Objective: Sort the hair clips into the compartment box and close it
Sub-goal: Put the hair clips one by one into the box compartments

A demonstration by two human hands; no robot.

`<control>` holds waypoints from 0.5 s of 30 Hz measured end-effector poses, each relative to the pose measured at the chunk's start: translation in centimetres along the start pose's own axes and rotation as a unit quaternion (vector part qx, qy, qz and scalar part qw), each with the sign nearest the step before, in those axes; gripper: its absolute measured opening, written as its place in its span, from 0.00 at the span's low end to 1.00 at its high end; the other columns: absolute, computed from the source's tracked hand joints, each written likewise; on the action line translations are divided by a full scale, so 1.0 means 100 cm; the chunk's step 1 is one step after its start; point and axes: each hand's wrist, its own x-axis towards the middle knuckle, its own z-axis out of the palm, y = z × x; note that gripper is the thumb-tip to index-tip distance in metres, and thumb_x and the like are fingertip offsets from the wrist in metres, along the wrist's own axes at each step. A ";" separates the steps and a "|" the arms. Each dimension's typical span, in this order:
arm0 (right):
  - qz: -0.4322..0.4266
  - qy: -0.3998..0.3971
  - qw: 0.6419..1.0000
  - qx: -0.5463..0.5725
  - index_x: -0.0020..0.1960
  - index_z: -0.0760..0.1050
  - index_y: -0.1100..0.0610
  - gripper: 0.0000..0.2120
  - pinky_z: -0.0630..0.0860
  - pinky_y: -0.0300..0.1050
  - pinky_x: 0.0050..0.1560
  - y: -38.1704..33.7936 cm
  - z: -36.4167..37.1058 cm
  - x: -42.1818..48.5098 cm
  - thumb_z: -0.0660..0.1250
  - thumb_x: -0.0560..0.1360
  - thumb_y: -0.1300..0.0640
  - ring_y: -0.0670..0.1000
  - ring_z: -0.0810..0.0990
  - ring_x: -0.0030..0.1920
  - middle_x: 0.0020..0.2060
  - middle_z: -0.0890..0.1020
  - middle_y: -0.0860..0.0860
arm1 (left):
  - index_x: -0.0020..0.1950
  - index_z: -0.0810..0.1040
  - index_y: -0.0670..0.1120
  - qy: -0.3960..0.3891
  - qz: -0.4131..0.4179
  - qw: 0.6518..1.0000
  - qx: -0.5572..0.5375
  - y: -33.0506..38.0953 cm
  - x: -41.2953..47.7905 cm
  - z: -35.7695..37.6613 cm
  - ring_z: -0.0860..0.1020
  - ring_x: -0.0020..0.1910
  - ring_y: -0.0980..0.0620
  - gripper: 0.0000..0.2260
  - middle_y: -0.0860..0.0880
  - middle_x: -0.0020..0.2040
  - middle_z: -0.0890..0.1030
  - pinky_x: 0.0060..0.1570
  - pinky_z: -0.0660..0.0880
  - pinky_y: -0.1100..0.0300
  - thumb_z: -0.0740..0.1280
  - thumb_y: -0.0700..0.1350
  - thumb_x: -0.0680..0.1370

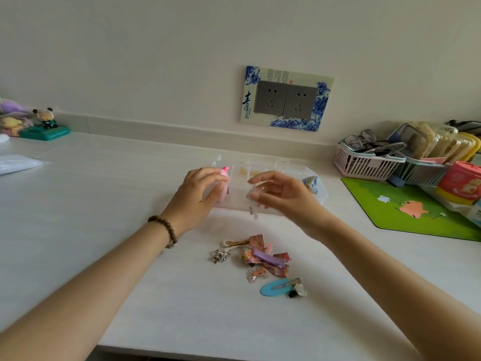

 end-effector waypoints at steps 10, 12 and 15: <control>0.056 0.150 0.985 -0.059 0.58 0.76 0.56 0.13 0.77 0.35 0.30 -0.012 -0.061 0.033 0.66 0.75 0.55 0.45 0.82 0.32 0.45 0.83 0.51 | 0.58 0.77 0.50 0.001 0.003 1.000 0.001 -0.002 0.002 0.001 0.63 0.61 0.58 0.11 0.56 0.59 0.71 0.61 0.55 0.70 0.59 0.45 0.78; 0.075 0.148 0.983 -0.072 0.58 0.75 0.56 0.13 0.75 0.35 0.30 -0.010 -0.064 0.038 0.66 0.75 0.55 0.45 0.81 0.32 0.45 0.83 0.52 | 0.58 0.77 0.50 0.000 0.005 1.000 0.003 -0.003 0.002 0.001 0.63 0.62 0.58 0.11 0.56 0.59 0.71 0.61 0.55 0.69 0.59 0.45 0.78; 0.078 0.144 0.982 -0.091 0.55 0.75 0.56 0.10 0.76 0.36 0.36 -0.007 -0.066 0.042 0.67 0.75 0.56 0.45 0.82 0.36 0.46 0.84 0.53 | 0.58 0.77 0.50 0.004 0.007 1.000 0.008 -0.003 0.003 0.002 0.63 0.61 0.58 0.11 0.55 0.59 0.71 0.61 0.55 0.68 0.60 0.44 0.78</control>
